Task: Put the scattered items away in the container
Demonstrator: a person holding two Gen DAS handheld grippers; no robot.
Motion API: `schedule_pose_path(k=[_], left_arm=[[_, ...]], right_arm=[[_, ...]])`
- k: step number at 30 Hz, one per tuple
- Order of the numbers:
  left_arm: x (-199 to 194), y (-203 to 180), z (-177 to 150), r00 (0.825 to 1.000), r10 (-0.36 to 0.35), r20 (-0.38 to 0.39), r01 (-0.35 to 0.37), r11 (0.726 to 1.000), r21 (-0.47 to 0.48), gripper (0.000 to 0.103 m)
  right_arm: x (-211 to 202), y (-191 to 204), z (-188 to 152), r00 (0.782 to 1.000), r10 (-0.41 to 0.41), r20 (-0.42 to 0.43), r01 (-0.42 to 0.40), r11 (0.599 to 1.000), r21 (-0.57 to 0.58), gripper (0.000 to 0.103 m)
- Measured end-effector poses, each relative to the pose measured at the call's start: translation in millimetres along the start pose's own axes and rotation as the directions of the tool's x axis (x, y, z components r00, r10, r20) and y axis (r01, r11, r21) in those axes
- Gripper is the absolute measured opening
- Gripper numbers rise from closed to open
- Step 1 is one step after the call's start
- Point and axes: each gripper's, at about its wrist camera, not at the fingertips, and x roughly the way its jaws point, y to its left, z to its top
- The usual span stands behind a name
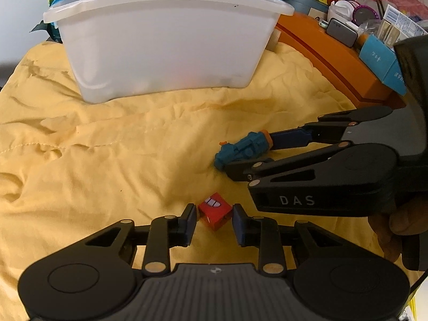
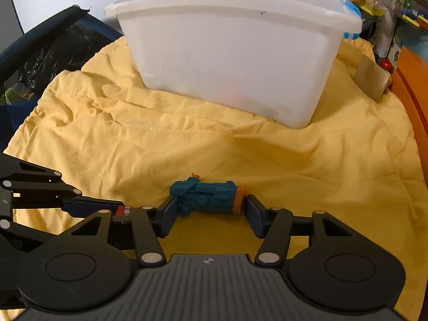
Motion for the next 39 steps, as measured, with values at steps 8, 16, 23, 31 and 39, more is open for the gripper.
schedule_pose_path(k=[8,16,23,31,39], left_arm=[[-5.8,2.8,0.4,1.000,-0.013,0.020,0.013,1.000,0.016,0.031],[-31.6,12.4,14.7,0.998,-0.001,0.063,0.002,1.000,-0.013,0.031],[-73.2,33.0,47.6,0.992,0.043,0.123,-0.038,0.998,-0.042,0.031],[-122.9,56.9,109.4,0.972,0.096,0.215,-0.081,0.994,-0.075,0.031],[-138.4,64.3,168.1,0.958,0.106,0.266,-0.092,0.994,-0.067,0.031]], right_arm=[[-23.5,-10.2,-3.2,0.998,-0.019,0.053,0.017,1.000,0.024,0.058],[-56.1,-20.1,-6.3,0.992,-0.039,0.122,0.031,0.997,0.070,0.058],[-93.0,-20.0,25.5,0.969,-0.036,0.244,0.014,0.996,0.092,0.058],[-125.3,-27.6,85.2,0.936,-0.034,0.351,0.001,0.996,0.095,0.058],[-115.8,-39.3,134.0,0.942,-0.043,0.332,0.011,0.995,0.098,0.058]])
